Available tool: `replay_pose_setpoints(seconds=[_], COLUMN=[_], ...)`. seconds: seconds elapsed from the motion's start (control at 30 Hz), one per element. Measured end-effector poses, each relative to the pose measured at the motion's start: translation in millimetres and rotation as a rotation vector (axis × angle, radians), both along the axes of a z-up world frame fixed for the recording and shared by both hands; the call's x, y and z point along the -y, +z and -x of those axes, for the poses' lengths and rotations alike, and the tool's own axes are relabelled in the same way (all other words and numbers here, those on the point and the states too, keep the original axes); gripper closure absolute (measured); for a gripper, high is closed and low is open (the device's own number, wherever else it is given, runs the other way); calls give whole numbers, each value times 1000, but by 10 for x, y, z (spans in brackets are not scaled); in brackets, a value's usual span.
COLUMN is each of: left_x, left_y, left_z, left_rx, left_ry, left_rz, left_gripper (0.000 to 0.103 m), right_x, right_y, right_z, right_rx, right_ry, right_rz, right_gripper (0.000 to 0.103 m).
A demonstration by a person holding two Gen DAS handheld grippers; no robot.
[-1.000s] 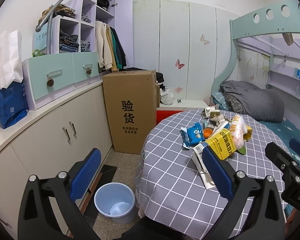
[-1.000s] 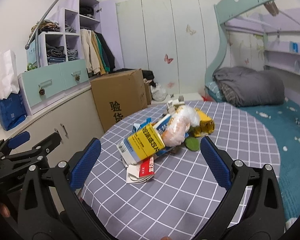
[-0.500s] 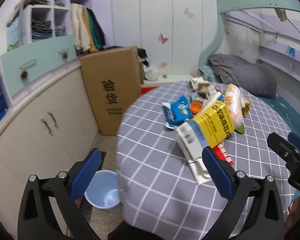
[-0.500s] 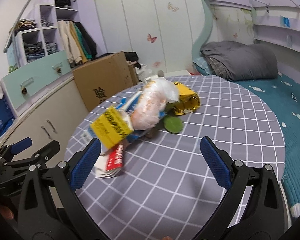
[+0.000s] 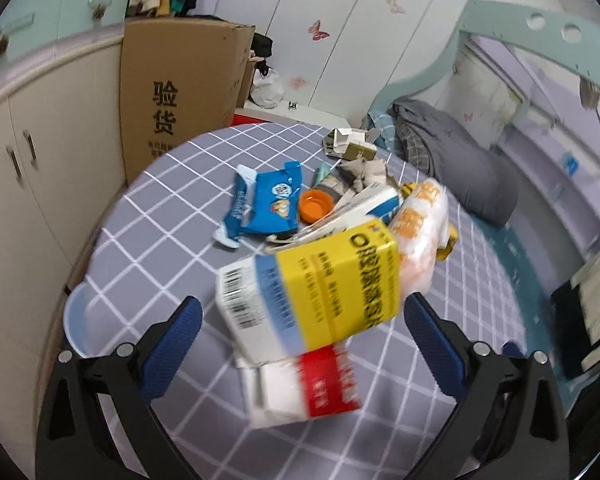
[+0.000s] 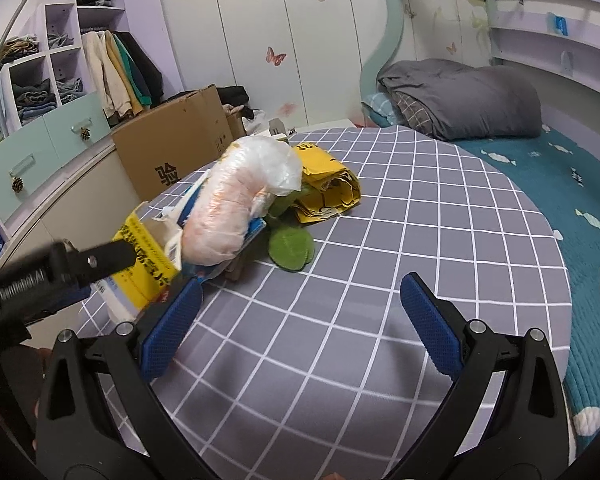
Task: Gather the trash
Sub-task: 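Grasp the yellow medicine box with the left tool while the right tool grasps the white plastic bag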
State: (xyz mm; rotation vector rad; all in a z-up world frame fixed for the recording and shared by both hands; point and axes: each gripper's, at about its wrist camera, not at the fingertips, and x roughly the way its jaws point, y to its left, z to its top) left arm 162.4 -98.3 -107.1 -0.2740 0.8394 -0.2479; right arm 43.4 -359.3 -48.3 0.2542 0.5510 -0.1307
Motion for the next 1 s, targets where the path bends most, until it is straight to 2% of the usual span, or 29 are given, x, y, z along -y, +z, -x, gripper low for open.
replay_pose_setpoints(seconds=[0.13, 0.27, 0.43, 0.67, 0.8, 1.0], left_x=[131, 218, 161, -77, -240, -485], left_y=[-44, -80, -170, -17, 82, 191], left_z=[-99, -215, -310, -233, -162, -107], left_rx=[-6, -8, -39, 47, 85, 129], left_ry=[16, 37, 39, 53, 69, 110], left_rz=[-22, -84, -80, -29, 4, -2], left_gripper=[4, 4, 4, 7, 7, 7], right_x=[87, 134, 228, 220, 181, 1], right_y=[-8, -15, -31, 109, 170, 121], right_z=[-73, -133, -171, -219, -374, -733], right_rx=[-9, -26, -37, 5, -3, -73], right_ry=[3, 11, 32, 54, 102, 167], right_rz=[0, 0, -46, -77, -161, -229], right_gripper=[6, 6, 6, 6, 6, 8])
